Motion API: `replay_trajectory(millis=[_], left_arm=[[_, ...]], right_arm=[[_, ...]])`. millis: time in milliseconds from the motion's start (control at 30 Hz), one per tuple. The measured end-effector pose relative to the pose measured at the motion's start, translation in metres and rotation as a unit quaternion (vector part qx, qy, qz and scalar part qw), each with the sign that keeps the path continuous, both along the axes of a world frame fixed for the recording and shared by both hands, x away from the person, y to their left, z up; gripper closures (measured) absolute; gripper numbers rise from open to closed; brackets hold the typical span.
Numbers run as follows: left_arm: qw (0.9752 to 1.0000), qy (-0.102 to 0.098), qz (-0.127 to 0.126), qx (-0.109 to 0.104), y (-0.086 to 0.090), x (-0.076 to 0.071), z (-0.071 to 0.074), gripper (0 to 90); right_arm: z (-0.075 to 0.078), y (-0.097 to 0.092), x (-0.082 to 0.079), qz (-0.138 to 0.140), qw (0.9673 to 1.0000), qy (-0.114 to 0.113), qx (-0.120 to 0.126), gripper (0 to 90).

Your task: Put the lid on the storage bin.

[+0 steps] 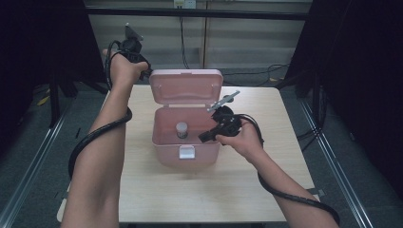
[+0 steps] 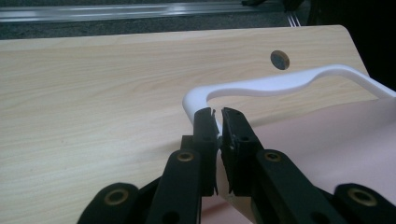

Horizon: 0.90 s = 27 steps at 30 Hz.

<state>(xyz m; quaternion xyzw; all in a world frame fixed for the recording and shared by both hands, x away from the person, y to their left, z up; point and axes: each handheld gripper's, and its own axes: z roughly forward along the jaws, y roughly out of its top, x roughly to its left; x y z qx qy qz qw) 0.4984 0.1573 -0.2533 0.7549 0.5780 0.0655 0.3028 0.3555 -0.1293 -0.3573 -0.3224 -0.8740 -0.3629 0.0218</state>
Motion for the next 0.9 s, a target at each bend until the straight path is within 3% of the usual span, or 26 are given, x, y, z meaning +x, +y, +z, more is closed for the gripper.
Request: replay_trajectory(millis=[133, 167, 400, 567, 733, 900], left_arm=[[1.0000, 0.001, -0.002, -0.003, 0.000, -0.005, -0.001, 84.1], [1.0000, 0.001, -0.002, -0.003, 0.000, -0.006, -0.002, 84.1], [1.0000, 0.005, -0.007, -0.003, -0.002, -0.013, -0.006, 83.9], [0.9999, 0.006, -0.011, -0.004, -0.005, -0.017, -0.008, 83.4], [0.9998, 0.012, -0.016, 0.009, -0.008, -0.022, -0.010, 83.2], [0.9997, 0.019, -0.017, 0.004, -0.006, -0.026, -0.011, 82.7]], right_arm=[[0.000, -0.018, 0.007, -0.022, 0.9997, -0.010, 0.005, 90.0], [0.001, -0.021, 0.007, -0.027, 0.9996, -0.003, 0.004, 90.0], [0.009, -0.036, 0.010, -0.040, 0.9990, -0.019, 0.003, 90.0], [0.012, -0.038, 0.009, -0.039, 0.9989, -0.023, 0.007, 90.0], [0.013, -0.038, 0.006, -0.040, 0.9987, -0.027, 0.014, 90.0], [0.014, -0.035, 0.002, -0.036, 0.9989, -0.029, 0.012, 90.0]])
